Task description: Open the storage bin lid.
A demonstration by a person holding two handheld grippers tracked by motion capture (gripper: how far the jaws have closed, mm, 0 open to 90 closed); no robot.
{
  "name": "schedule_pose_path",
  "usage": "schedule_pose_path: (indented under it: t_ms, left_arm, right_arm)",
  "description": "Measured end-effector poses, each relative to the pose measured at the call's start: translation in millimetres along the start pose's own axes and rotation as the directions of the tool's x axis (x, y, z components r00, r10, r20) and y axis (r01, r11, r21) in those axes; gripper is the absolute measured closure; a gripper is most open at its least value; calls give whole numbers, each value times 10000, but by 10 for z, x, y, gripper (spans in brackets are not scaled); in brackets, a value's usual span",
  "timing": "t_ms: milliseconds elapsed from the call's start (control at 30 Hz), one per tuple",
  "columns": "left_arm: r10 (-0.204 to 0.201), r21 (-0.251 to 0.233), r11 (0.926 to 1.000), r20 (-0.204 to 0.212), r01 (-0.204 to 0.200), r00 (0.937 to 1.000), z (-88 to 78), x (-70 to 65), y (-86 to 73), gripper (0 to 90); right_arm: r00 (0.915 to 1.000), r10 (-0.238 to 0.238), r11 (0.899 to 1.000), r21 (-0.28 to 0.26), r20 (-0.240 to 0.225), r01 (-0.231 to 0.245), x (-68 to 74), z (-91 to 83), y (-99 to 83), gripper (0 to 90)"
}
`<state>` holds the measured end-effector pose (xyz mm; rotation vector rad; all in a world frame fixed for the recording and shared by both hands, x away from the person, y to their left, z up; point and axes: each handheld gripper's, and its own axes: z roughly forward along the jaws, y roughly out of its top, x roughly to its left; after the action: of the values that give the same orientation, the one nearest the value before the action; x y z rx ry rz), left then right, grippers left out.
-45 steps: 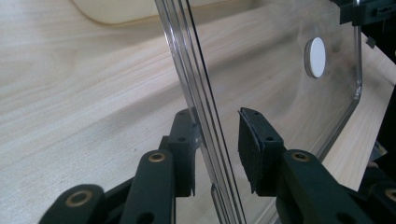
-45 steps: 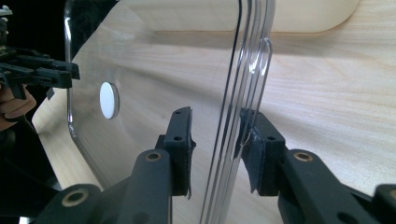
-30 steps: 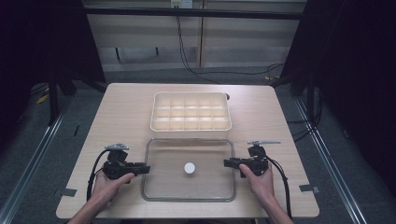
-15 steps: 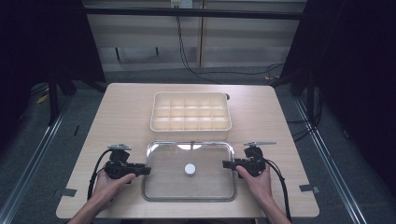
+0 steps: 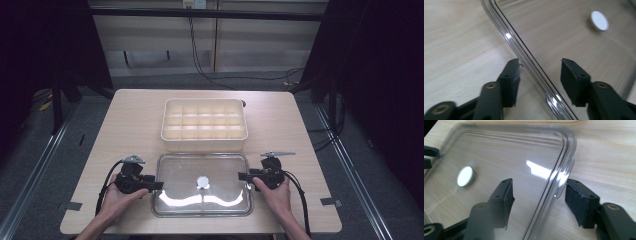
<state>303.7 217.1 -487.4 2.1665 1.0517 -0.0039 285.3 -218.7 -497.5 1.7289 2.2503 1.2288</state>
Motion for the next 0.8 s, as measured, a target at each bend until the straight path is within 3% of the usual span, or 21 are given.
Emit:
schedule_pose_path:
  t_ms: [67,233,367,600,667,800]
  left_arm:
    - [-81,-125,9999,218,84,9997,-21,3,4,428]
    - [-123,-616,9980,305,142,9995,-107,-7,21,394]
    - [-430,-1171,9919,533,490,9977,-249,-50,11,351]
    - [-339,-1938,9803,172,366,9993,-513,-107,-130,340]
    - [-162,-2068,9783,-110,136,9998,-570,-93,-187,337]
    - [-493,-2093,9771,-536,370,9973,-623,-5,-321,334]
  right_arm:
    - [10000,62,9997,-236,-16,-62,-7,-40,12,382]
    - [9999,72,9987,-499,-116,-78,-27,-122,22,358]
    - [9991,-226,9961,-863,-368,194,-13,-273,22,343]
    - [9966,-710,9820,-1781,-417,625,14,-660,-79,341]
    - [9961,-805,9791,-1900,-359,723,8,-754,-133,351]
    - [9953,-973,9679,-2326,-1,946,-36,-918,-261,347]
